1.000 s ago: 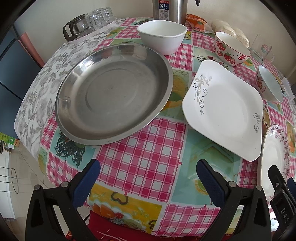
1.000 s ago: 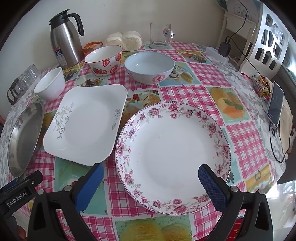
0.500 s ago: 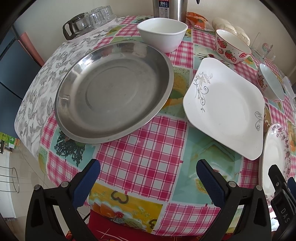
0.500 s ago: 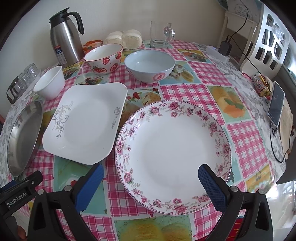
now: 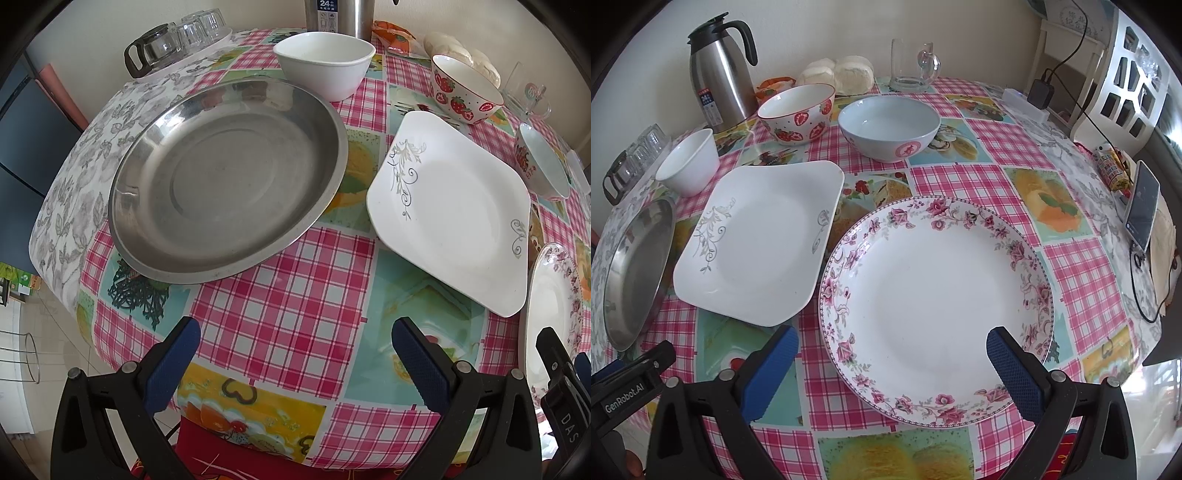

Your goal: Organize plates and bowls

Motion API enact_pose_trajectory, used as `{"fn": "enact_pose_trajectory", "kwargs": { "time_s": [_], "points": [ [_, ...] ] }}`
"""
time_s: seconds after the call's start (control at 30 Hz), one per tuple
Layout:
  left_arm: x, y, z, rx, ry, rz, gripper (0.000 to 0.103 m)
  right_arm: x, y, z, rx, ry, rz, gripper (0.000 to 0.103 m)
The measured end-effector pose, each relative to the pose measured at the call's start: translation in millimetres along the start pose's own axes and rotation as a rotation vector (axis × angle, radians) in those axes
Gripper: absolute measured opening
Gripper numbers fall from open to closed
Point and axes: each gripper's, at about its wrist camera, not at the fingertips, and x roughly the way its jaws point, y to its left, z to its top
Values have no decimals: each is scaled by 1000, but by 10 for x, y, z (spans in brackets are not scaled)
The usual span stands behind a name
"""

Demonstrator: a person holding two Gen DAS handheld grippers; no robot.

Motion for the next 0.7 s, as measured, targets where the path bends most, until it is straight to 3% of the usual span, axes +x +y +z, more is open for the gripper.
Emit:
{"fn": "enact_pose_trajectory", "kwargs": {
  "time_s": [0.43, 0.57, 0.7],
  "points": [
    [-46, 55, 3, -23, -22, -14, 103, 31, 57, -6, 0, 8, 2, 103],
    [-171, 258, 55, -106, -96, -29, 103, 5, 166, 19, -2, -12, 41, 103],
    [-208, 638, 112, -263, -142, -38, 103, -33, 342, 34, -7, -41, 102, 103]
  ]
}}
